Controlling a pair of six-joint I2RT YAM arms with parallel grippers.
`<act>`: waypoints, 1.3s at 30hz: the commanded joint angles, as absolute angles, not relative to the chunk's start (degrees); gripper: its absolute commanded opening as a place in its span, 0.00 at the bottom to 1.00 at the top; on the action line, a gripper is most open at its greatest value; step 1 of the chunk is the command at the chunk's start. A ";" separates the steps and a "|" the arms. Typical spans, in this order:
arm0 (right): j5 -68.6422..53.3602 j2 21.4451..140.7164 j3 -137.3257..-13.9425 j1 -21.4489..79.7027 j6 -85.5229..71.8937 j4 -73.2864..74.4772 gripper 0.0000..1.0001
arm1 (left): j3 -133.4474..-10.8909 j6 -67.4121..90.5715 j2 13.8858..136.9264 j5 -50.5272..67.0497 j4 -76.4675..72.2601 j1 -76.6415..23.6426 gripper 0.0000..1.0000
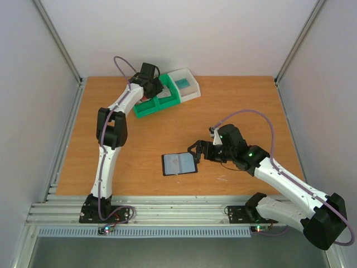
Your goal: Take the credit cards out of the card holder
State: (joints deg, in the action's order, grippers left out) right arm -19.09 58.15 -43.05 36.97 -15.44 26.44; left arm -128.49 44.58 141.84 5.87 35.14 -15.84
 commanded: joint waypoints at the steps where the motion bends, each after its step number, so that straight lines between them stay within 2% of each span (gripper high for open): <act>1: -18.49 56.92 -45.00 37.27 -14.61 26.98 0.98 | -129.29 44.34 140.21 7.53 33.38 -15.55 0.17; 7: -18.90 56.93 -45.22 37.26 -13.62 28.34 0.99 | -127.07 43.13 135.65 10.78 32.27 -15.55 0.25; 11: -18.16 56.45 -45.33 37.26 -13.21 29.75 0.98 | -123.70 41.92 130.78 12.82 31.67 -15.55 0.37; 16: -15.40 55.89 -46.20 37.20 -13.40 32.98 0.98 | -118.52 39.74 123.31 15.32 33.11 -15.56 0.58; 22: -17.94 56.10 -46.54 37.27 -13.14 32.66 0.97 | -110.43 36.93 114.36 17.20 36.87 -15.55 0.76; 25: -19.09 56.84 -45.90 37.22 -13.47 31.99 0.92 | -105.85 35.32 110.21 18.19 38.99 -15.55 0.98; 31: -20.84 59.38 -44.50 37.26 -14.19 30.36 0.81 | -95.12 32.20 102.42 19.86 41.63 -15.69 0.99; 39: -21.20 62.62 -43.39 37.31 -12.98 29.05 0.61 | -77.48 29.66 91.43 24.04 40.07 -16.36 1.00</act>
State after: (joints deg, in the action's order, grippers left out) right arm -20.49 61.34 -44.25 36.97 -14.09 30.46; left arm -82.70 32.40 96.66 21.15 40.73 -15.88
